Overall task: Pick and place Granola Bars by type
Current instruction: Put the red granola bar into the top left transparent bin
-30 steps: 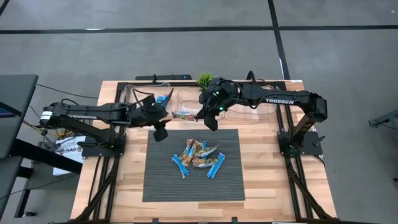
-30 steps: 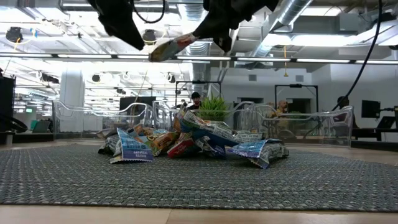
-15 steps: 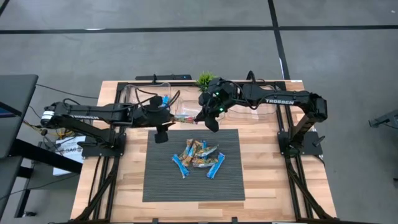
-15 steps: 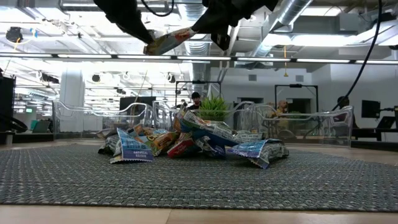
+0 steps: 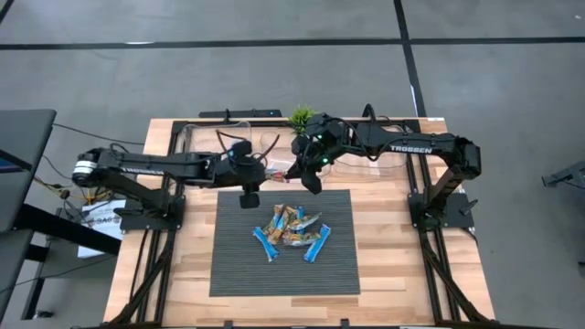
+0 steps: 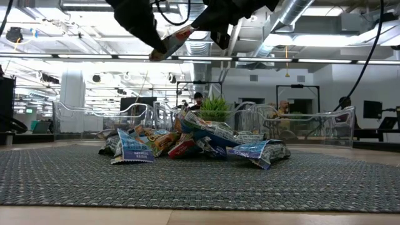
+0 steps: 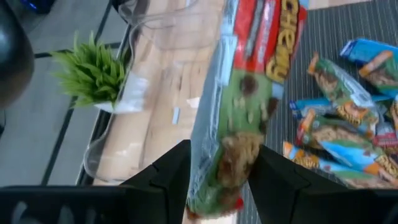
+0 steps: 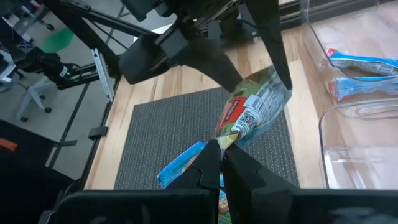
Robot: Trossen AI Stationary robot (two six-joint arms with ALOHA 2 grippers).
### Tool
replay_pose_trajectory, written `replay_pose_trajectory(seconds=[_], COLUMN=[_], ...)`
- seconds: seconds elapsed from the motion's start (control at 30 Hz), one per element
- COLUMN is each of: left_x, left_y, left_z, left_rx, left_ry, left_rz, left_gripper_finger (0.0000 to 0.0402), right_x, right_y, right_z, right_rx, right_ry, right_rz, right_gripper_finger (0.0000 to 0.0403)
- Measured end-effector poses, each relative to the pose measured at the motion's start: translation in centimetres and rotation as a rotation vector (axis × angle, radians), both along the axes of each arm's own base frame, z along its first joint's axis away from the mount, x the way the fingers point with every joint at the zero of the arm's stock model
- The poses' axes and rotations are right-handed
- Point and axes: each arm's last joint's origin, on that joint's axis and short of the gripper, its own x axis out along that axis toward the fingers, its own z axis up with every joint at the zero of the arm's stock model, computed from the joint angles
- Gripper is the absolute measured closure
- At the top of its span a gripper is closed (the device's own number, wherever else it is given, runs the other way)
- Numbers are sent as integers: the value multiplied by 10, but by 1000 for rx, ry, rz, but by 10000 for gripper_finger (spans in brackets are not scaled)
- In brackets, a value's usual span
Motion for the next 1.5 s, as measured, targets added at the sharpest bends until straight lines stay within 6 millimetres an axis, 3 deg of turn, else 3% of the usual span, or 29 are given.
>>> replay_pose_trajectory(seconds=[0.2, 0.53, 0.67, 0.77, 0.97, 1.13, 1.27, 1.5], left_x=[1, 1, 0, -4, -17, -34, -53, -81], left_y=[2, 3, 6, 13, 33, 64, 92, 121], left_z=[0, 0, -1, -4, -11, -15, -18, -24], left_rx=[9, -6, -31, -67, -111, -97, -152, -365], left_ry=[4, 3, -2, 22, 94, 103, 131, 218], left_rz=[18, 38, 84, 149, 354, 661, 858, 977], left_gripper_finger=[275, 380, 378, 367, 379, 381, 366, 360], right_x=[0, 0, 0, 0, -3, -7, -9, -10], right_y=[0, -1, -4, -7, -17, -22, -24, -22], right_z=[0, 0, -1, -2, 6, 16, 21, 20], right_rx=[-3, -42, -137, -221, -375, -488, -536, -493], right_ry=[0, -3, 8, 19, 86, 129, 152, 171], right_rz=[1, -13, -91, -157, -356, -500, -561, -500], right_gripper_finger=[403, 403, 396, 369, 295, 252, 233, 229])
